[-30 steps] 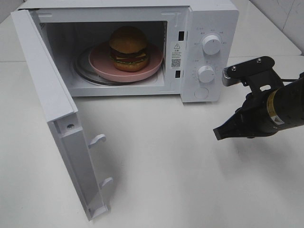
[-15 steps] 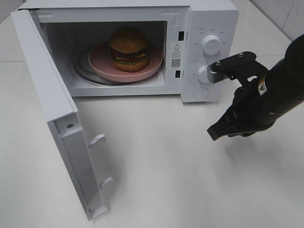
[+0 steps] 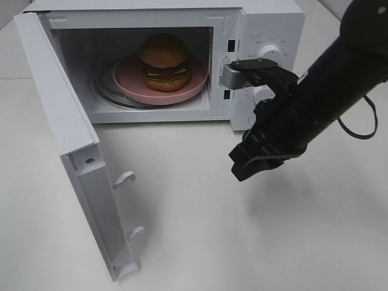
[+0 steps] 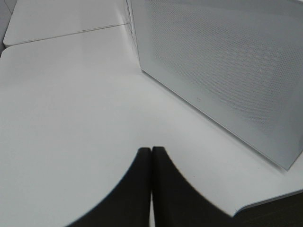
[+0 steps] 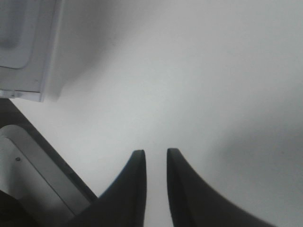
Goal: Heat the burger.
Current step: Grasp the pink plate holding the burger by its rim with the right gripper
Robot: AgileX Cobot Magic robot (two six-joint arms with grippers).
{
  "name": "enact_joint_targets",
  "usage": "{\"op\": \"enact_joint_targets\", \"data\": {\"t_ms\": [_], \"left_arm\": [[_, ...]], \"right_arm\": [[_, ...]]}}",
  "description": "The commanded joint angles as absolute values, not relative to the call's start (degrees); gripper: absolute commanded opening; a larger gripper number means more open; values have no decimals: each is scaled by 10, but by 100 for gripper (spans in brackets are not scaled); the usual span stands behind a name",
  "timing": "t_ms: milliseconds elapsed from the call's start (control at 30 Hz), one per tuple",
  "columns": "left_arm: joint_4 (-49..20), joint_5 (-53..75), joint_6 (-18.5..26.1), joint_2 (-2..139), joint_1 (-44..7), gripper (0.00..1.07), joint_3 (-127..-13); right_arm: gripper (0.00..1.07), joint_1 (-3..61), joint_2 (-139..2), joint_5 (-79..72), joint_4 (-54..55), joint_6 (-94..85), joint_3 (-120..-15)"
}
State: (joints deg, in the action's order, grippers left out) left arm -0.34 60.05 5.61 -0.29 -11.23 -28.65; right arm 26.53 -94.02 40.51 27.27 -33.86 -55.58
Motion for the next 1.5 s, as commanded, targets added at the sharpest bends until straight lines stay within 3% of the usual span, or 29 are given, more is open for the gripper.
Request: {"op": "enact_joint_targets", "data": {"t_ms": [33,233,467,700,1200,1500], "left_arm": [[-5,592,54,-14,-111,0,-285],[-5,592,54,-14,-111,0,-285],[-5,592,54,-14,-111,0,-285],[-5,592,54,-14,-111,0,-285],[-5,592,54,-14,-111,0,-285],[-5,592,54,-14,-111,0,-285]], "right_arm": [[24,267,-976,422,294,-357,-611],[40,278,-1006,411,294,-428,-670],[49,313,-1033,366,289,-496,-709],[62,364,-1046,273,215,-561,-732],[63,402,-1088,182,68,-614,-745],[63,412,-1142,189,46,-582,-803]]}}
